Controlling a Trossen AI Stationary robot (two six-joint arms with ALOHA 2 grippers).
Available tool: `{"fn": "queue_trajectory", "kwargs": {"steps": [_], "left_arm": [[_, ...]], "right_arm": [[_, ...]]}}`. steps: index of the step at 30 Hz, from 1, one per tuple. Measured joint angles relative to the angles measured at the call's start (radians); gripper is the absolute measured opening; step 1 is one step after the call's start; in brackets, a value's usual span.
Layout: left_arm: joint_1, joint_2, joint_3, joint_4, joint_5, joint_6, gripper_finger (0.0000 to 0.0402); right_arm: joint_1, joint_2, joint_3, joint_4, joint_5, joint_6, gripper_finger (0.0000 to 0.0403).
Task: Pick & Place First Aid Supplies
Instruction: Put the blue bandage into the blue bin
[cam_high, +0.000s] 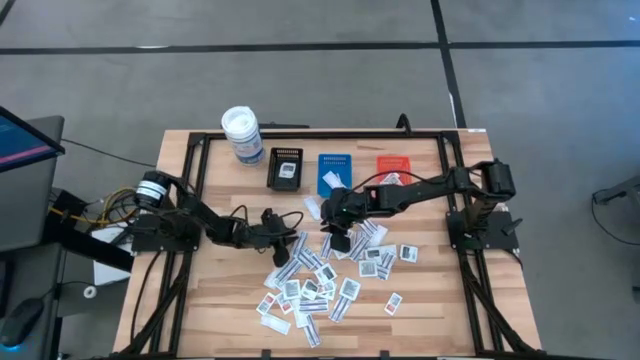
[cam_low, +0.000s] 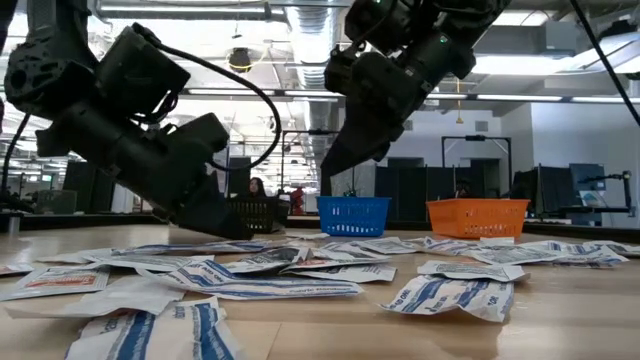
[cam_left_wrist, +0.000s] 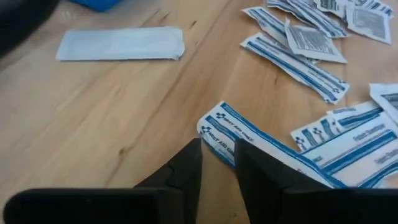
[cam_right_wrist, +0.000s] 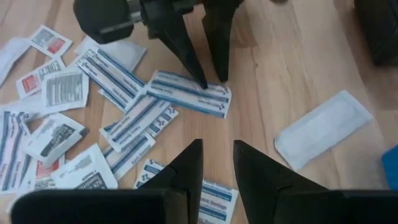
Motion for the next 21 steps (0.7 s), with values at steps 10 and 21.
{"fn": "queue_trajectory", "kwargs": {"steps": [10, 21], "left_arm": [[0.0, -0.005, -0.003, 0.002, -0.037, 0.045, 0.0008], [-0.002, -0.077, 0.023, 0.06, -0.1, 0.142, 0.0005]], "right_arm": [[0.0, 0.0, 0.0, -0.006, 0.0, 0.0, 0.0083], [0.007, 0.015, -0.002, 0.089, 0.0, 0.191, 0.0083]]}}
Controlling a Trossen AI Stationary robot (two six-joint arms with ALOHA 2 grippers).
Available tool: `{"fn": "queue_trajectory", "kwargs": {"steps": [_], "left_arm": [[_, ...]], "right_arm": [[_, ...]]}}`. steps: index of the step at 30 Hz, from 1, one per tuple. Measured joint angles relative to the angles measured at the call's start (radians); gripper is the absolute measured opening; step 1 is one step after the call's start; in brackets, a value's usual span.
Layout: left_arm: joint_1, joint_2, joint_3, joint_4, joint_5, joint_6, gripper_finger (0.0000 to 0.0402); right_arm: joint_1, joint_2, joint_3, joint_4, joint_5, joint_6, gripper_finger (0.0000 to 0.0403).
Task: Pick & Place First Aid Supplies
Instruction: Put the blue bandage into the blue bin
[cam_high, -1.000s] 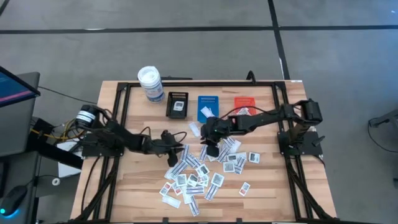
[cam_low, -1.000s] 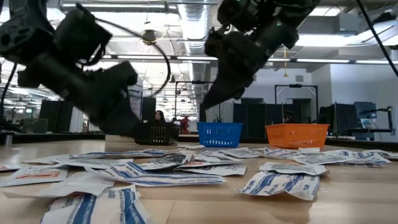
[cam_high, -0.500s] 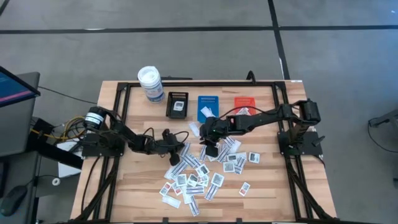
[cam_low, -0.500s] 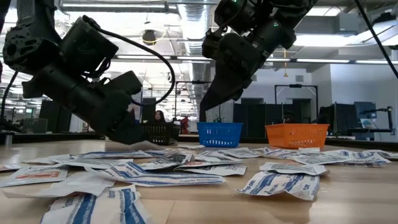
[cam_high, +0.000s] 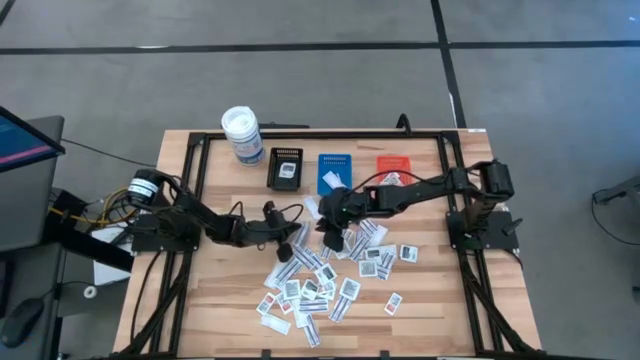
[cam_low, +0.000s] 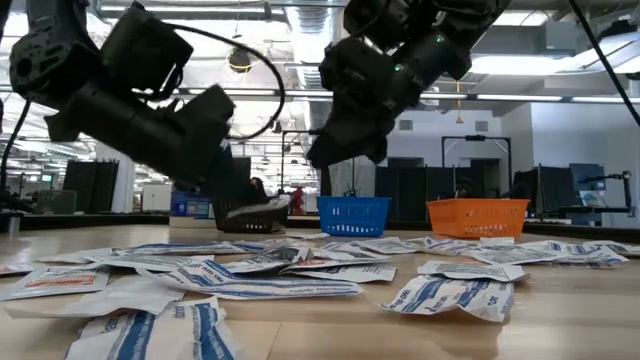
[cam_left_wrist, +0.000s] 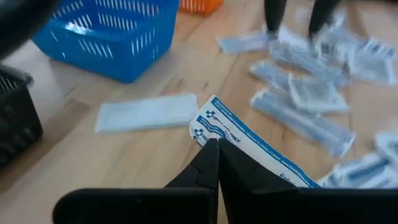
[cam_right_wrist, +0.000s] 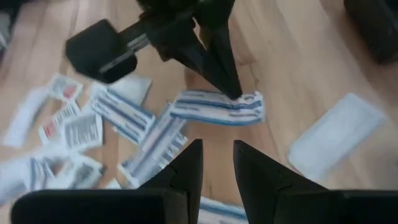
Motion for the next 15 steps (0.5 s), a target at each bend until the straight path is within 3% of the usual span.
{"fn": "queue_trajectory", "kwargs": {"steps": [15], "left_arm": [[-0.001, -0.006, 0.001, 0.017, -0.017, 0.017, 0.0005]], "right_arm": [[-0.037, 0.1, -0.011, 0.192, 0.032, 0.106, 0.0083]]}}
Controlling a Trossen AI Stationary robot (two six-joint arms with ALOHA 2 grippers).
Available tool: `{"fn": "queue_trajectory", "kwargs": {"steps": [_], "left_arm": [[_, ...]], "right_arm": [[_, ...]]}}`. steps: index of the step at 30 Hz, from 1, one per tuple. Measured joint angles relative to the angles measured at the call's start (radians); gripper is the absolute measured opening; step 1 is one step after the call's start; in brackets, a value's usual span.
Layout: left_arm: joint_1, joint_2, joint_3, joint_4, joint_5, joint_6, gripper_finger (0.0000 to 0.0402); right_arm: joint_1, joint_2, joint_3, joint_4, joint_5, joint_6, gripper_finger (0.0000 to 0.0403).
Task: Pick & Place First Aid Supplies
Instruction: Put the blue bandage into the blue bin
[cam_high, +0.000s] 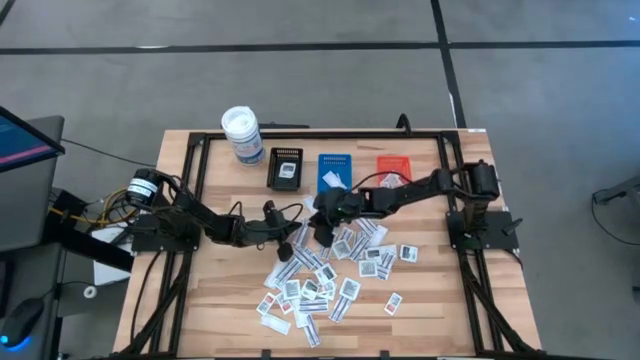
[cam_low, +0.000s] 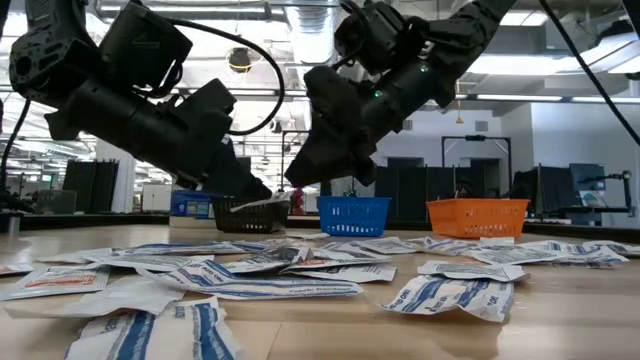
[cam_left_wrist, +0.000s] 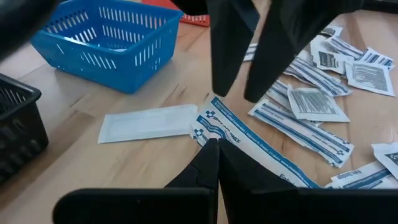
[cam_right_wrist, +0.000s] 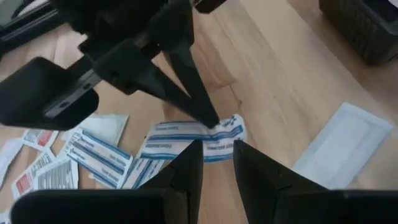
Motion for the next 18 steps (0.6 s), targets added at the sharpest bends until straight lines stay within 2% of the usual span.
{"fn": "queue_trajectory", "kwargs": {"steps": [18], "left_arm": [[0.0, -0.001, 0.0, 0.042, 0.0, 0.002, 0.0005]], "right_arm": [[-0.024, -0.001, 0.0, -0.013, -0.028, 0.051, 0.0083]]}}
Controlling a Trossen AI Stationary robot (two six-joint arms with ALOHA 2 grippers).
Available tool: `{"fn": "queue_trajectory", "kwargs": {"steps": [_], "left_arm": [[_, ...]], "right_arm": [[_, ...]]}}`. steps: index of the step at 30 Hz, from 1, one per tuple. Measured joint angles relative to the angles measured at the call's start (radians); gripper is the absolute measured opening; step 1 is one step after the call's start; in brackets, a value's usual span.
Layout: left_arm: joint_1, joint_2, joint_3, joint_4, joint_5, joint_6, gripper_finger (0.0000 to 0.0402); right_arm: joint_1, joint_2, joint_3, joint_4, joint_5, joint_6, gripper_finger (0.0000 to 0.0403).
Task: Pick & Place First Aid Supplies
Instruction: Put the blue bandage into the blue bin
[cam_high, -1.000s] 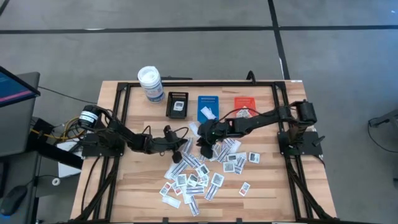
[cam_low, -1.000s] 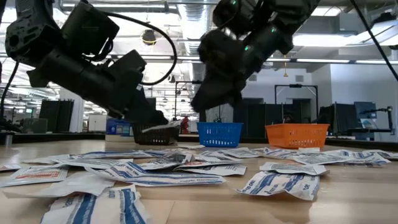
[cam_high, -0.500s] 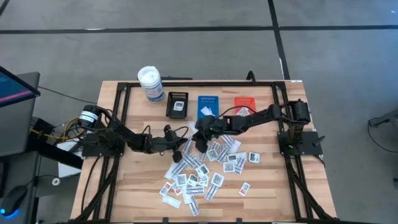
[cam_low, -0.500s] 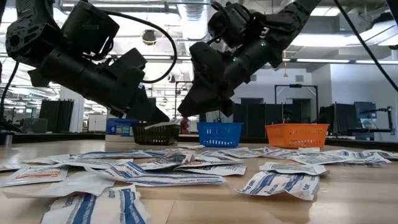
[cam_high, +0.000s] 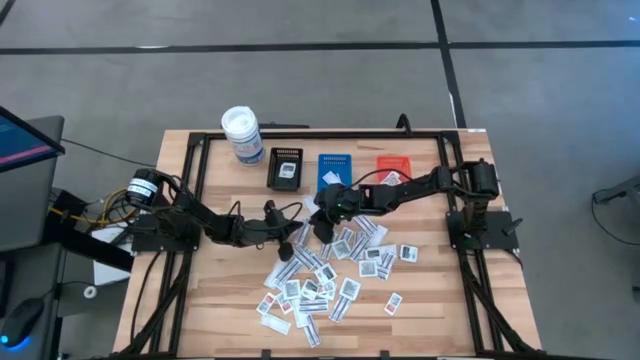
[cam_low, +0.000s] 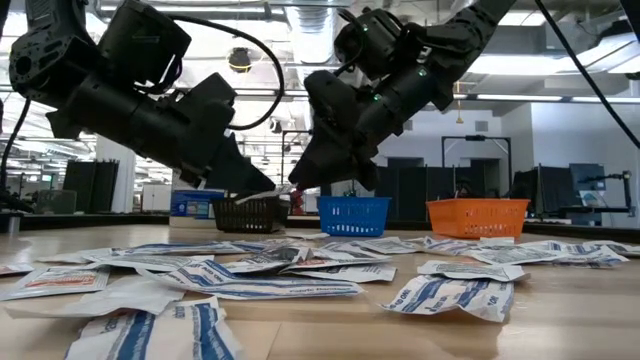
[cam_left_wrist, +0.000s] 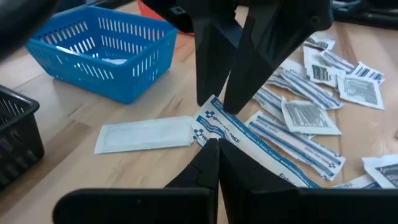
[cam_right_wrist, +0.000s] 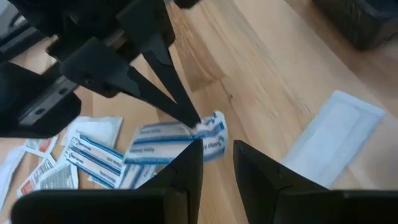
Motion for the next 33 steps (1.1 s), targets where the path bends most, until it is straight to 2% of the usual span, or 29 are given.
{"fn": "queue_trajectory", "kwargs": {"steps": [7, 14, 18, 25, 33], "left_arm": [[0.0, 0.0, 0.0, 0.052, 0.0, 0.0, 0.0005], [0.0, 0.0, 0.0, 0.056, 0.0, 0.0, 0.0006], [0.0, 0.0, 0.0, 0.058, 0.0, -0.003, 0.0015], [0.0, 0.0, 0.0, 0.058, 0.015, -0.022, 0.007], [0.001, -0.001, 0.0, 0.059, 0.034, -0.065, 0.0139]], "right_arm": [[0.0, 0.0, 0.0, 0.016, 0.0, -0.008, 0.0076], [0.001, -0.001, 0.0, 0.016, 0.0, -0.094, 0.0008], [0.002, -0.001, 0.0, 0.001, -0.007, -0.166, 0.001], [0.002, -0.001, 0.0, -0.075, -0.016, -0.236, 0.0004], [0.025, -0.002, 0.0, 0.041, -0.069, -0.336, 0.0001]]}}
